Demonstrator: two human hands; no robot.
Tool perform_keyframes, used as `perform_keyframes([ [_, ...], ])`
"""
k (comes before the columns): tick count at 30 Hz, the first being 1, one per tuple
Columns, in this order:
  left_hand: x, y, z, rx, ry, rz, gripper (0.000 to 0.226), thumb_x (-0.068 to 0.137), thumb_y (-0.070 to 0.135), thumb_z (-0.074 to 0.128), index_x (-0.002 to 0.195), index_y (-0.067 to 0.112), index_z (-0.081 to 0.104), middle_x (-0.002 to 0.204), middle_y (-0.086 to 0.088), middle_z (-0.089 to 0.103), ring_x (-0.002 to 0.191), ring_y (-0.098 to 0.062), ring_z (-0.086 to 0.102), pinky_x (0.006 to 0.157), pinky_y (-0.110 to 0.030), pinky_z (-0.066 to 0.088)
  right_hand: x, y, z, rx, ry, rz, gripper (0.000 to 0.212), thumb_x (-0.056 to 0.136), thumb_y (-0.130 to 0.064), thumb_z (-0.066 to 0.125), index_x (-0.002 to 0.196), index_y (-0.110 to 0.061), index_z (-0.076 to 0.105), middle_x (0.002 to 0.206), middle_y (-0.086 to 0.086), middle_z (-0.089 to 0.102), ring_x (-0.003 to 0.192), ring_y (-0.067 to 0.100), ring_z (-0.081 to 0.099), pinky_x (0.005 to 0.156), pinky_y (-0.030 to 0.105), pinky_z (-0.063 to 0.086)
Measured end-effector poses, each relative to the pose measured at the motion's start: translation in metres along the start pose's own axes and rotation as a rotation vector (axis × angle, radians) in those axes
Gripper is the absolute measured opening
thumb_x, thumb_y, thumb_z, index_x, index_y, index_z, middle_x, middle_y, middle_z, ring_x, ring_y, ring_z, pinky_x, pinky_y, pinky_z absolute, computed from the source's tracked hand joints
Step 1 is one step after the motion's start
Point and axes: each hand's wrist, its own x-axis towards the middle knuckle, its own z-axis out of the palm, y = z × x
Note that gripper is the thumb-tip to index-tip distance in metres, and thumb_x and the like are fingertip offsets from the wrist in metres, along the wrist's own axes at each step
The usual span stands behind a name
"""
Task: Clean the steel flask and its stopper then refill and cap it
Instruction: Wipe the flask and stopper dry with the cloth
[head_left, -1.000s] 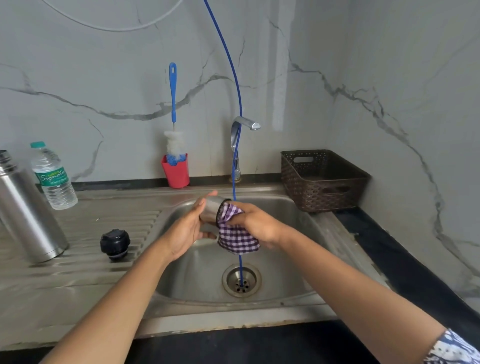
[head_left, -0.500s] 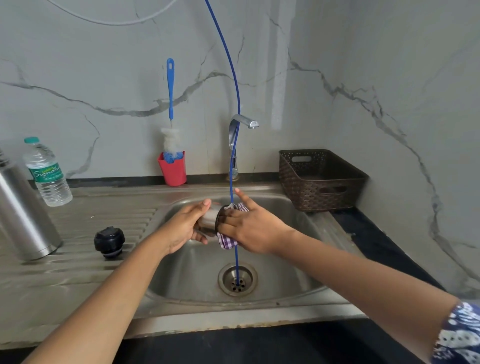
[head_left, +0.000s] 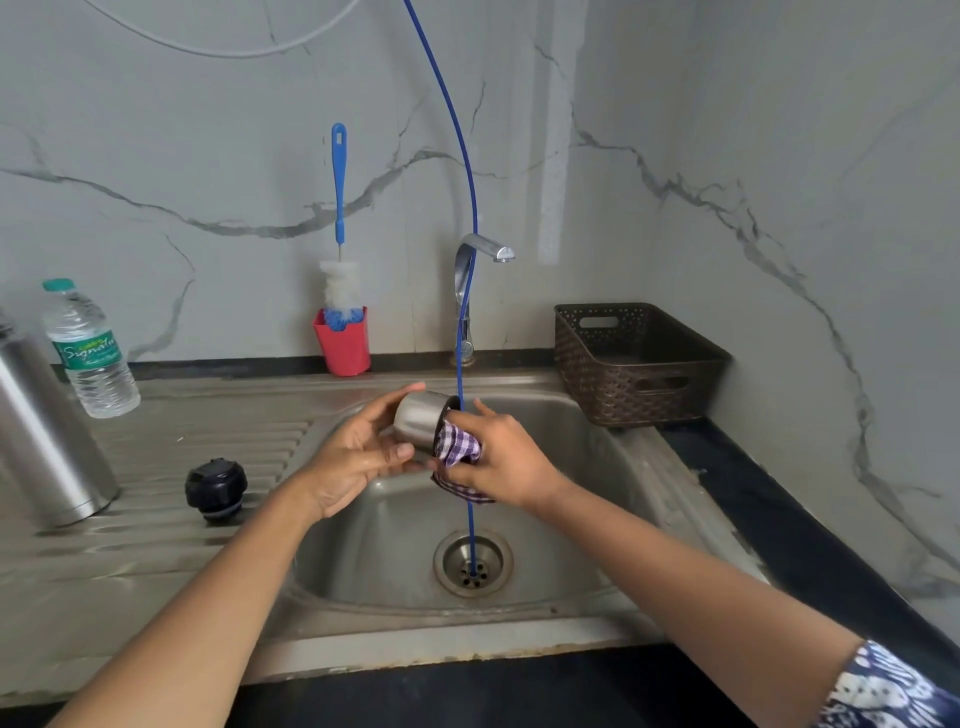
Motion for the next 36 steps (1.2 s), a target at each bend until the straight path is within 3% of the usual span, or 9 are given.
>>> perform_keyframes([
  [3,0.001,0.006,0.008,0.000,0.059,0.004,0.085,0.050,0.035,0.094,0.125,0.019,0.058,0.104,-0.009,0.069,0.088,-0.025,0.069,0.071,-0.039,0.060,0.002,0.003,-0.014,-0.242,-0.029,-0.258,0.036,0.072,-0.022,0.077,0.101,-0.007,0.063,0.081,0.008,0.069,0.080,0.027,0.067,0.118,0.045,0.016],
  [6,0.001,0.009,0.014,0.041,0.088,-0.033,0.082,0.046,0.050,0.092,0.111,0.013,0.061,0.088,-0.009,0.071,0.072,-0.020,0.070,0.053,-0.027,0.058,0.002,0.007,-0.026,-0.539,0.006,-0.580,0.042,0.064,-0.021,0.083,0.100,-0.011,0.064,0.075,0.001,0.065,0.073,0.020,0.066,0.110,0.053,0.033],
  [10,0.005,0.010,0.023,0.157,0.097,-0.162,0.085,0.045,0.074,0.079,0.092,0.006,0.060,0.068,-0.013,0.063,0.049,-0.019,0.059,0.040,-0.024,0.048,0.007,0.018,-0.035,-0.787,-0.054,-0.836,0.024,0.081,-0.004,0.063,0.102,-0.015,0.064,0.088,0.003,0.068,0.092,0.023,0.065,0.111,0.053,0.029],
  [13,0.007,0.010,0.030,0.227,0.102,-0.254,0.093,0.043,0.088,0.066,0.091,0.008,0.058,0.063,-0.014,0.061,0.046,-0.019,0.056,0.042,-0.024,0.047,0.011,0.021,-0.035,-0.862,-0.039,-0.890,0.021,0.085,-0.003,0.058,0.100,-0.015,0.065,0.091,0.003,0.069,0.093,0.022,0.066,0.112,0.052,0.028],
  [15,0.006,0.009,0.032,0.185,0.084,-0.255,0.099,0.045,0.088,0.064,0.105,0.010,0.061,0.079,-0.016,0.069,0.065,-0.023,0.066,0.055,-0.031,0.055,0.011,0.020,-0.030,-0.850,0.010,-0.865,0.021,0.087,-0.003,0.055,0.100,-0.013,0.065,0.089,0.004,0.069,0.088,0.022,0.067,0.112,0.052,0.028],
  [20,-0.002,0.007,0.022,0.017,0.032,-0.057,0.088,0.060,0.049,0.085,0.136,0.029,0.047,0.125,-0.008,0.063,0.104,-0.025,0.064,0.075,-0.037,0.057,0.007,0.017,-0.017,-0.733,0.068,-0.651,0.024,0.084,-0.016,0.053,0.103,-0.008,0.065,0.082,0.005,0.069,0.081,0.023,0.068,0.110,0.055,0.031],
  [27,0.000,0.007,0.019,0.030,0.090,-0.078,0.085,0.051,0.055,0.088,0.122,0.022,0.056,0.093,-0.010,0.068,0.061,-0.021,0.064,0.041,-0.025,0.050,0.019,0.018,-0.028,-0.775,-0.042,-0.843,0.024,0.091,-0.003,0.044,0.103,-0.009,0.064,0.090,0.006,0.069,0.089,0.023,0.068,0.113,0.051,0.027],
  [32,0.004,0.005,0.025,0.103,0.055,-0.336,0.078,0.056,0.080,0.066,0.096,0.012,0.064,0.066,-0.016,0.061,0.039,-0.014,0.047,0.031,-0.016,0.032,0.026,0.032,-0.041,-0.926,-0.110,-1.159,0.033,0.093,0.001,0.043,0.116,-0.015,0.060,0.113,0.006,0.066,0.119,0.019,0.056,0.115,0.050,0.022],
  [36,0.007,0.001,0.029,0.158,0.030,-0.464,0.088,0.037,0.087,0.068,0.083,0.013,0.067,0.059,-0.014,0.056,0.033,-0.010,0.040,0.029,-0.012,0.024,0.022,0.035,-0.038,-0.980,-0.094,-1.255,0.031,0.094,0.000,0.042,0.116,-0.013,0.061,0.113,0.007,0.066,0.120,0.020,0.055,0.116,0.046,0.022],
])
